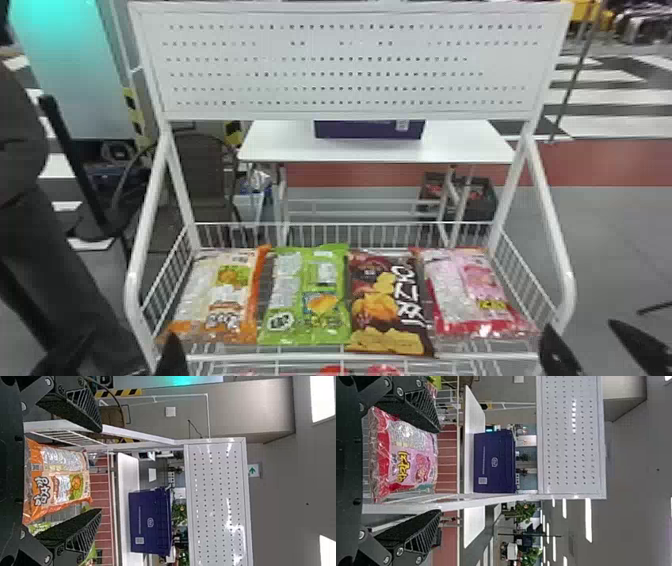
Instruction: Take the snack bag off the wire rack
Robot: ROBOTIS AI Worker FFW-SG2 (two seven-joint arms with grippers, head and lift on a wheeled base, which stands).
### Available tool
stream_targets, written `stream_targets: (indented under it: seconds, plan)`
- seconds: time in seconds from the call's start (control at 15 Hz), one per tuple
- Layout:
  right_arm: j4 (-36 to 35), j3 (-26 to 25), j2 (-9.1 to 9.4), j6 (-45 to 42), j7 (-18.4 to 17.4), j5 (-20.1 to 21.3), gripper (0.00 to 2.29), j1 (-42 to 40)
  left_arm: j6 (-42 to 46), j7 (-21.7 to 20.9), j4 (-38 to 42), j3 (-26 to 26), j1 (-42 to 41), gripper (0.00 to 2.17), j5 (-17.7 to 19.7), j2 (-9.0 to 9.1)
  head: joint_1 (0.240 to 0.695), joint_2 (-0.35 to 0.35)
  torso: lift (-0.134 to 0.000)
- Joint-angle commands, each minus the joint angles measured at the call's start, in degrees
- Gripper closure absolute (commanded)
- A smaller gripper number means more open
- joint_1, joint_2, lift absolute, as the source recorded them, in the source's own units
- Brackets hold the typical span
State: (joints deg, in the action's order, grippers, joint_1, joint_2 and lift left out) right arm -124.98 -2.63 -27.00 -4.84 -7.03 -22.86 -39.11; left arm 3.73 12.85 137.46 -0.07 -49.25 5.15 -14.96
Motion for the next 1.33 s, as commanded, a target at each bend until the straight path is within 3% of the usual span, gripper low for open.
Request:
stream_targets:
  seconds: [0.0,0.2,0.47,0.73,1.07,1.2,1.27]
  plan:
    - [4.7,5.3,1.07,10.4,0.0,0.5,0.19,10.8,0.0,0.0,0.1,-0.4,-0.1,0.19,-0.3,-0.07,0.499,0.0,0.0]
    - [12.0,9.9,3.27,20.3,-0.1,0.9,0.19,24.2,0.0,0.2,0.1,-0.3,-0.5,0.19,-0.3,-0.24,0.499,0.0,0.0]
    - [22.0,14.7,4.59,21.1,-0.5,1.2,0.19,34.3,0.0,0.2,0.0,0.2,-0.8,0.19,-0.4,-0.24,0.499,0.0,0.0]
    - [29.4,15.9,5.38,21.1,-0.5,1.4,0.19,38.1,0.0,0.2,-0.5,0.4,-0.5,0.19,-0.3,-0.33,0.499,0.0,0.0]
    - [31.4,15.8,5.38,20.4,-0.4,1.6,0.19,38.2,0.0,0.2,-1.7,0.3,0.6,0.19,0.1,-0.42,0.499,0.0,0.0]
    - [31.6,15.8,5.38,20.8,0.0,1.7,0.31,38.2,0.0,0.2,-1.9,0.2,0.7,0.19,0.1,-0.42,0.499,0.0,0.0]
    - [31.8,15.7,5.38,21.0,0.4,1.6,0.48,38.2,0.0,0.2,-1.9,0.3,0.7,0.19,0.1,-0.42,0.499,0.0,0.0]
